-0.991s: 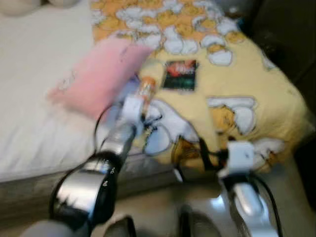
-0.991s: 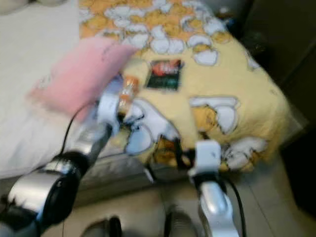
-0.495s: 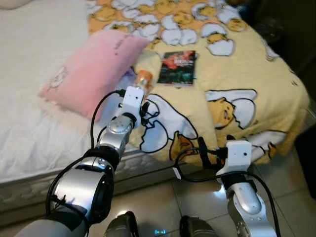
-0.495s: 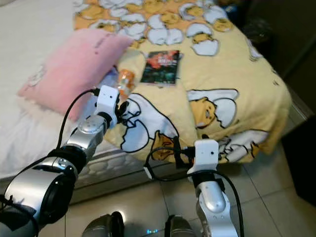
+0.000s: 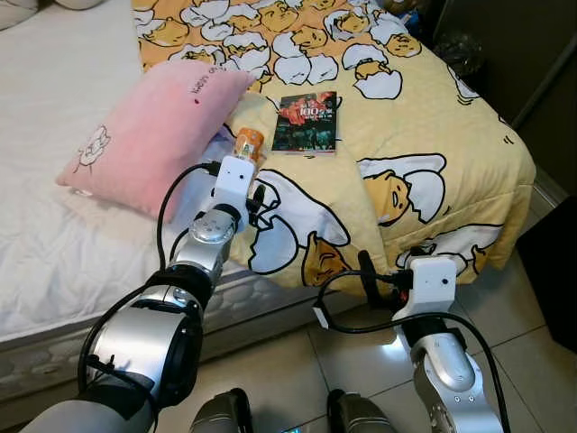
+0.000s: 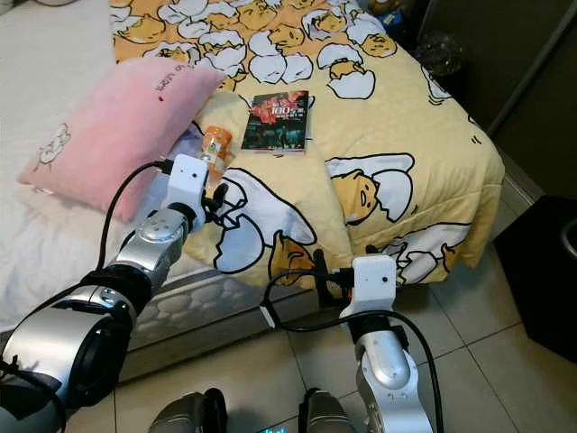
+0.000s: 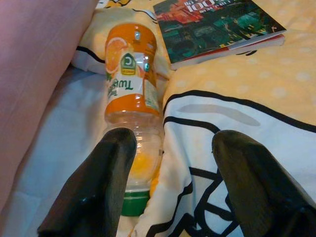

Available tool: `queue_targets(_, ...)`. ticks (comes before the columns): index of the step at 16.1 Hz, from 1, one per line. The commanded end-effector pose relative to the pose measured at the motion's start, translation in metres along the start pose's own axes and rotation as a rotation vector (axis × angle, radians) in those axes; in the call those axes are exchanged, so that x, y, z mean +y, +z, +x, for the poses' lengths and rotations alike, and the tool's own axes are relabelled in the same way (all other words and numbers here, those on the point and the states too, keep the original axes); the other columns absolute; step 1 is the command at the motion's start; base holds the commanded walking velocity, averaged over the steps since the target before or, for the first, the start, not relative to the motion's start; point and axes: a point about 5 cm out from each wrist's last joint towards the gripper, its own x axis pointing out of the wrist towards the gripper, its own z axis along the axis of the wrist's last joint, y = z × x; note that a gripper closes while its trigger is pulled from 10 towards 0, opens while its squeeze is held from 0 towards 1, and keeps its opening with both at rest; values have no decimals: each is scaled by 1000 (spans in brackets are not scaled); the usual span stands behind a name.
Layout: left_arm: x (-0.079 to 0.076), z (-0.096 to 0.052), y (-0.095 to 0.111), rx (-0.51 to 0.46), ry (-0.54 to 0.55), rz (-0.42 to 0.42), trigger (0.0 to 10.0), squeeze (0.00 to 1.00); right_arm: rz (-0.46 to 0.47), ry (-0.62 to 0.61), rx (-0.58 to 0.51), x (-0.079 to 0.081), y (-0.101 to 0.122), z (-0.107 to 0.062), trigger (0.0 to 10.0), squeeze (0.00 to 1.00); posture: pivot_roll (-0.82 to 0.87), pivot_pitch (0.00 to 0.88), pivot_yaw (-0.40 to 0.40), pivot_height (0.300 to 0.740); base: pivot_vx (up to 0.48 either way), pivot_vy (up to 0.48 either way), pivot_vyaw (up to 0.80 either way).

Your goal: Clean up the room

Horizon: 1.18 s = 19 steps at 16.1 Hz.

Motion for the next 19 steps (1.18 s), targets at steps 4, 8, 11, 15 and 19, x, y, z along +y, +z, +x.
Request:
queue_targets(4,3,1,4,2,16,30,10000,1000,-4,-6,3,-1,-2,0,10000,0,-221,136,34,740,0,0,0)
queue_targets(8,0,1,1,9,7,14,10000,1000,-3,-12,-6,-1,-1,2,10000,0,-213,123,36,740,0,0,0)
queue_targets(11,5,0,-2,25,20,-8,10000,1000,-4,-5,-11,0,-1,4,10000,0,-208,115,35,740,0,0,0)
queue_targets(15,5,1,6,-39,-20,-56,10000,0,-5,-3,-17,0,-2,4,10000,0,-212,103,39,740,105,0,0)
queue_targets(19,0,1,9,-51,-25,-51,10000,0,-5,-6,-28,0,-1,5,10000,0,-212,99,39,740,480,0,0)
